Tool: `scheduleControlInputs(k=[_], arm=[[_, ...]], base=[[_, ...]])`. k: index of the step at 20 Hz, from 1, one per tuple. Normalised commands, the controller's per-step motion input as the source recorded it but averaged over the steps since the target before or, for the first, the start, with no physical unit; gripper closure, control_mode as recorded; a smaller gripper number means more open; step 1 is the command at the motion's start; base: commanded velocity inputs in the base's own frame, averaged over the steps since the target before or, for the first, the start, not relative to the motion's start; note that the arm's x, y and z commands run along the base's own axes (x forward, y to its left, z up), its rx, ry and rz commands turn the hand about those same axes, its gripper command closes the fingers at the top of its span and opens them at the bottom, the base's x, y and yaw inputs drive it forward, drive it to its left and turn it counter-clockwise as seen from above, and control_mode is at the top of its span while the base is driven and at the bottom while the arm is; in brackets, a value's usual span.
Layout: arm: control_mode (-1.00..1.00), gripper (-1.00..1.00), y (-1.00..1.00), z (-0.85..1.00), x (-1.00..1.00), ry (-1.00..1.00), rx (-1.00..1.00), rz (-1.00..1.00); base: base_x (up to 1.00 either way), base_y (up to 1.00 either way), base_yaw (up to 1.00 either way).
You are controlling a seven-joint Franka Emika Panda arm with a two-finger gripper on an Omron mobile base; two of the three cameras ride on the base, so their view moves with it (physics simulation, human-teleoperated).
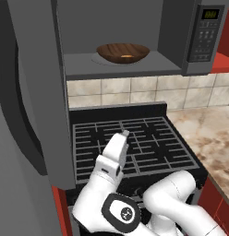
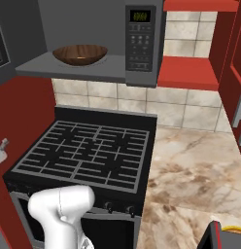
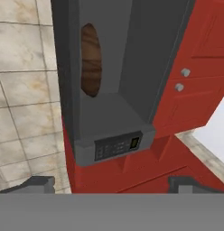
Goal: Remove the tangerine from the bowl and place it on the small plate. Then place the bowl with only the shrimp in the microwave, close the door, and press the start button to microwave the shrimp.
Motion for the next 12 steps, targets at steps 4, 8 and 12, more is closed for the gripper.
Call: scheduleControlInputs(k=[4,8,12], arm=[[-1.00,-1.00,0.37,-0.18,-0.55,0.00,-0.10,-0.05],[-1.00,-1.00,0.76,0.03,-0.55,0.00,-0.14,-0.02],[-1.00,-1.00,0.86,0.01,-0.45,0.00,-0.16,-0.02]], base=[[0.00,0.00,0.00],[0.00,0.00,0.00],[0.00,0.00,0.00]])
